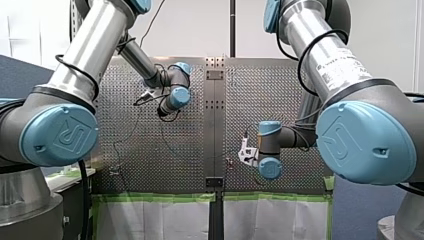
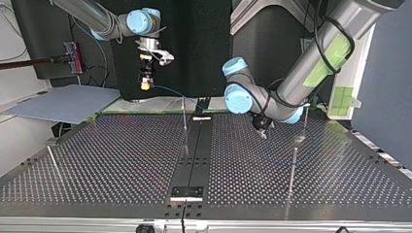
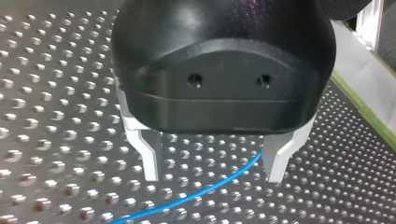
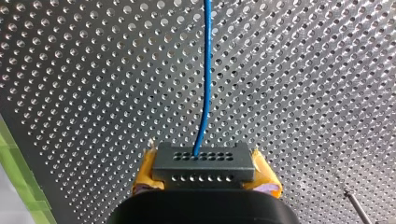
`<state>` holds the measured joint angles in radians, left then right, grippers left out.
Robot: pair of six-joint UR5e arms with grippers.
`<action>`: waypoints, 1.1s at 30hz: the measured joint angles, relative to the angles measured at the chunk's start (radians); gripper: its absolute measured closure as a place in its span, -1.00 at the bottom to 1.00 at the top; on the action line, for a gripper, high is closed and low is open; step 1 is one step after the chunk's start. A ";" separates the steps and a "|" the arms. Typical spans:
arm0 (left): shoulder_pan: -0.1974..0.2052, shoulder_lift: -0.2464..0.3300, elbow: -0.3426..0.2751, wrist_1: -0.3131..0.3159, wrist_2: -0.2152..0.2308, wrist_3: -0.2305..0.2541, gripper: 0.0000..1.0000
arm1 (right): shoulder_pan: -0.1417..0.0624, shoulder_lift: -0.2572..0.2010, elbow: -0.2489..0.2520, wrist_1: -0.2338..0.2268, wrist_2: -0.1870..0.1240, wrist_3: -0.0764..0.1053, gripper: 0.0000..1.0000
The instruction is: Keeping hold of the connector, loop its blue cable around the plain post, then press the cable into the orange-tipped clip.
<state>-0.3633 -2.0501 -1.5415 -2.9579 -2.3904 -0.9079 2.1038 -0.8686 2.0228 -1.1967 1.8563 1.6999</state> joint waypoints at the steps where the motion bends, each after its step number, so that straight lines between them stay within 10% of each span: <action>1: 0.002 -0.007 0.000 -0.001 -0.002 -0.001 -1.00 | 0.000 0.000 0.000 0.000 0.000 0.000 1.00; 33: 0.038 -0.106 -0.005 -0.018 0.022 -0.080 -1.00 | 0.001 0.000 0.000 0.003 0.000 -0.005 1.00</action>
<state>-0.3254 -2.1557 -1.5470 -2.9760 -2.3685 -0.9884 2.1049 -0.8683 2.0228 -1.1937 1.8563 1.6953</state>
